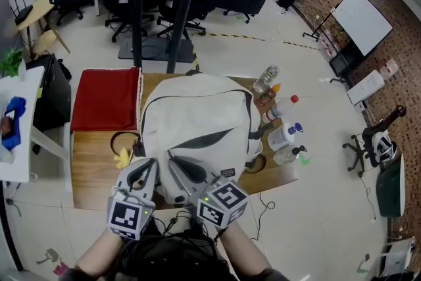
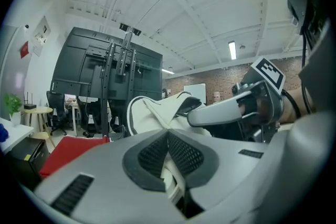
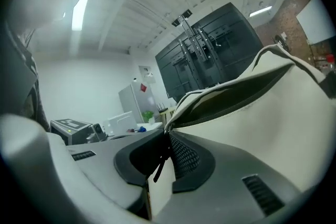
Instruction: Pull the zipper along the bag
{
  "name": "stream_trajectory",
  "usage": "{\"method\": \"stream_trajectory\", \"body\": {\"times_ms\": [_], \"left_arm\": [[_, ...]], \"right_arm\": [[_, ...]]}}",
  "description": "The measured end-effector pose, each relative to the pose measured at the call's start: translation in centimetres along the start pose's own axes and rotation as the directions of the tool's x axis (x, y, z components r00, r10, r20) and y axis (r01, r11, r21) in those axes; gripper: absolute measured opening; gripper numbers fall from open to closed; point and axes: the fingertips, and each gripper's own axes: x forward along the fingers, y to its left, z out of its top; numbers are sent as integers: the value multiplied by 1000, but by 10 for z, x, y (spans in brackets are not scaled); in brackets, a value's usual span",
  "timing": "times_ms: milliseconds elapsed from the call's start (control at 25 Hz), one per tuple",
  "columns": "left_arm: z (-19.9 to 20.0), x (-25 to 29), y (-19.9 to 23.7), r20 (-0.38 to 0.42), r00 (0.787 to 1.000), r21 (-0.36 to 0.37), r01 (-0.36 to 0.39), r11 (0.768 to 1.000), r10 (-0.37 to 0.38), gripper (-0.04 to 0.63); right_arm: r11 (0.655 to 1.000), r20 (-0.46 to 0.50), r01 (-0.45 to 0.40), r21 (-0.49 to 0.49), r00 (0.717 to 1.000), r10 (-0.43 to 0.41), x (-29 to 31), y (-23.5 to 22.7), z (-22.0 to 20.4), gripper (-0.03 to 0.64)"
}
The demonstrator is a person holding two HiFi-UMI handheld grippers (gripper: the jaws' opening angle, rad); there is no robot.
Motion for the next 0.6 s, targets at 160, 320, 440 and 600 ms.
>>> {"method": "stream_trajectory", "body": {"times_ms": [160, 320, 440, 600], "left_arm": [[-4, 1, -8, -13, 1000, -57, 14, 998, -14, 44], [0, 0, -6, -2, 1000, -108, 11, 994, -11, 108], [4, 1, -8, -13, 1000, -65, 27, 998, -28, 139], [6, 4, -13, -51, 996, -62, 73, 995, -76, 161]], "right_arm": [[1000, 19, -12, 0, 1000, 12, -5, -4, 7, 55], [999, 25, -30, -13, 999, 30, -11, -5, 14, 54], [998, 48, -58, -36, 997, 59, -17, -5, 22, 55], [993, 94, -112, -33, 989, 114, -24, -2, 34, 55]]}}
